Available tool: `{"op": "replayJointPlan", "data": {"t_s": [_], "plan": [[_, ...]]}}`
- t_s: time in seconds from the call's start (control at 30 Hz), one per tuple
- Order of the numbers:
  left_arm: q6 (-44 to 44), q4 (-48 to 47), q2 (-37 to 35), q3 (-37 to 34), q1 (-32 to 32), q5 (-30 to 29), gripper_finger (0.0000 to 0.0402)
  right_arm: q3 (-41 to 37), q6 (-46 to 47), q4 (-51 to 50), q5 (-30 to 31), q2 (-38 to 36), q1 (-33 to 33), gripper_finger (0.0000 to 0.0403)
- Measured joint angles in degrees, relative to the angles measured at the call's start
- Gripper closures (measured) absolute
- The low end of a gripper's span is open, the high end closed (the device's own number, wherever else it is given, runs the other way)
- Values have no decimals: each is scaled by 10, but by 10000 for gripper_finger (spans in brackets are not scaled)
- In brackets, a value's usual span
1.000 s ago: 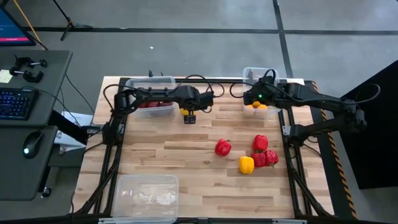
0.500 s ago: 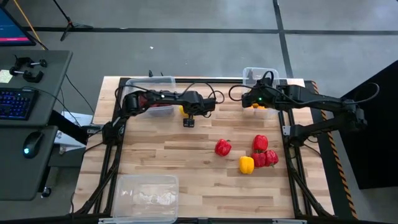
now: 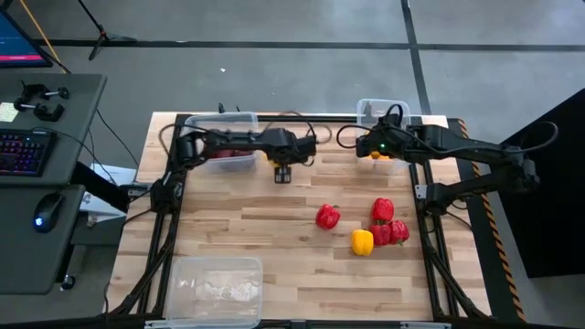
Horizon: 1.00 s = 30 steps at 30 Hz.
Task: Sort produce into baskets
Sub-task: Put the yellow lemon into the top-right transparent bin
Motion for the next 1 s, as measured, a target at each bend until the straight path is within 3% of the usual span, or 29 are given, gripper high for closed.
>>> {"op": "replayJointPlan", "data": {"t_s": [0.1,0.3,0.47,0.63,1.0], "plan": [[-7,56,-53,-2,-2,58,169,0,-1,-7,9,-16,6,20],[-31,230,-158,-1,-9,149,169,0,8,-5,84,-93,36,20],[-66,400,-177,-1,-9,184,169,0,16,11,106,-155,52,20],[-122,566,-132,0,-16,228,169,0,26,22,117,-178,56,20],[-126,886,36,1,-23,195,164,0,34,59,130,-149,56,20]]}}
